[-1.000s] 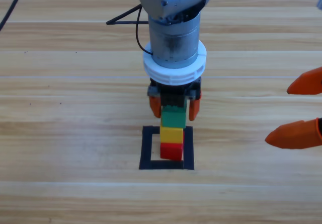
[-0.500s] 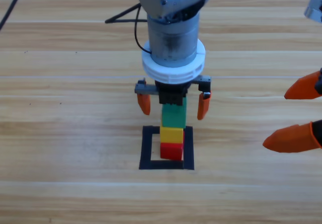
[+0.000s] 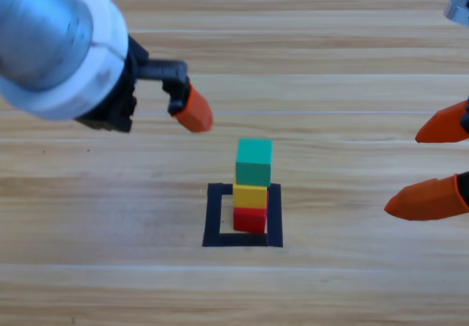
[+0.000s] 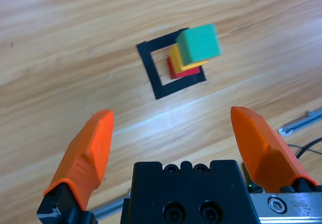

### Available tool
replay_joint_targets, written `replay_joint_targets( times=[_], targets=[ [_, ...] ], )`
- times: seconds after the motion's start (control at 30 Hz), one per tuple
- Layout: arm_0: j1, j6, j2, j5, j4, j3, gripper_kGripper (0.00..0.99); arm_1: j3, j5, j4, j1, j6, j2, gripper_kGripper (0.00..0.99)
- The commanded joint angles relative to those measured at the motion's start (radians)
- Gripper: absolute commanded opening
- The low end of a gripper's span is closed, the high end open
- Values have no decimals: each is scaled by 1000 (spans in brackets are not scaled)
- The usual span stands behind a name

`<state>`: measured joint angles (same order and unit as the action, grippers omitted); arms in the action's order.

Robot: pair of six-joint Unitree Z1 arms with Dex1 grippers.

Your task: Stack the blocks in the rectangular block: red at the bottom, yellow in the middle, green on top

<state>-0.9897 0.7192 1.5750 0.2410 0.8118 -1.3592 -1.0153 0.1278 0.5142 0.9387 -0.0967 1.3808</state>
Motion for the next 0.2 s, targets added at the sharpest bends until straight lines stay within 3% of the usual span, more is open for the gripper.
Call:
replay_joint_targets(
  times=[0.03, 0.2],
  targets=[
    [-204, -47, 69, 78, -63, -11, 990, -6, 13, 15, -28, -8, 41, 986],
    [-219, -57, 96, 80, -82, -12, 990, -8, 13, 18, -28, -8, 43, 986]
  ],
)
